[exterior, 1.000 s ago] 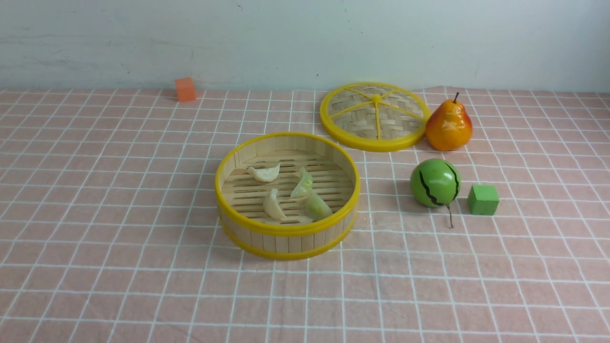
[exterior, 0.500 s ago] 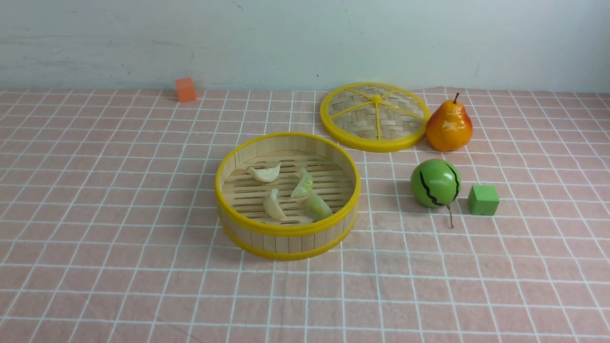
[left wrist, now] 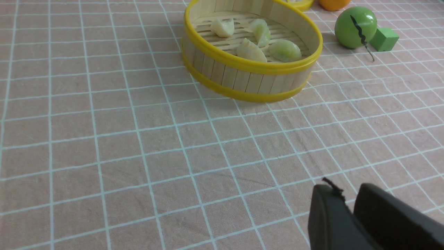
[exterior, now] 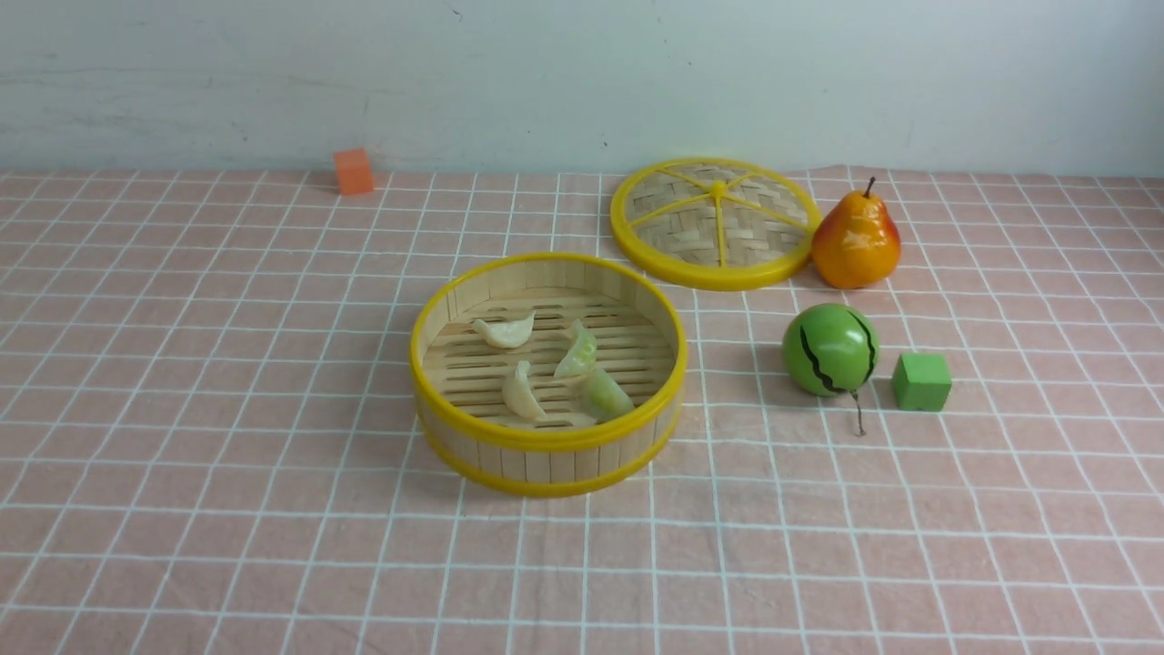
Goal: Put the dumplings into the steamer on the table with the pink tablecloth.
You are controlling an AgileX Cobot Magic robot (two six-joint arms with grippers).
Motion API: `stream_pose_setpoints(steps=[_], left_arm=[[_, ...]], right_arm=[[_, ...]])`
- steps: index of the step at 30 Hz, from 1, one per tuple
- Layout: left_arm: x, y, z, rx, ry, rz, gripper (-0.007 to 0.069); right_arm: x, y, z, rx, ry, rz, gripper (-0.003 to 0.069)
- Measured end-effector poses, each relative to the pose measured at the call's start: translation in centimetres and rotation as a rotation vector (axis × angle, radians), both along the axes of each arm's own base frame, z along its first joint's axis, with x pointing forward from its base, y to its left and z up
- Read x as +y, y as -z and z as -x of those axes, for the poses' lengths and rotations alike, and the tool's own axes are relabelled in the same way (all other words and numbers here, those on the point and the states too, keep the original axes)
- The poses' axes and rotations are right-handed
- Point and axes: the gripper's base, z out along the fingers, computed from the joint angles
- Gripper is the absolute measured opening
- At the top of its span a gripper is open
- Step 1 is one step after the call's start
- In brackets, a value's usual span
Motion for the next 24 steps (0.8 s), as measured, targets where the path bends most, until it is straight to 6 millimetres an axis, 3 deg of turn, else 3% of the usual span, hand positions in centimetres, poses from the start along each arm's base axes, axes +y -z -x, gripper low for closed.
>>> stream_pose_setpoints(steps=[24], left_arm=[[0.0, 0.0, 0.0, 0.0, 0.0, 0.0, 0.0134]], right_arm=[[-0.11, -0.02, -0.01, -0.003, 0.003, 0.029, -0.0018]])
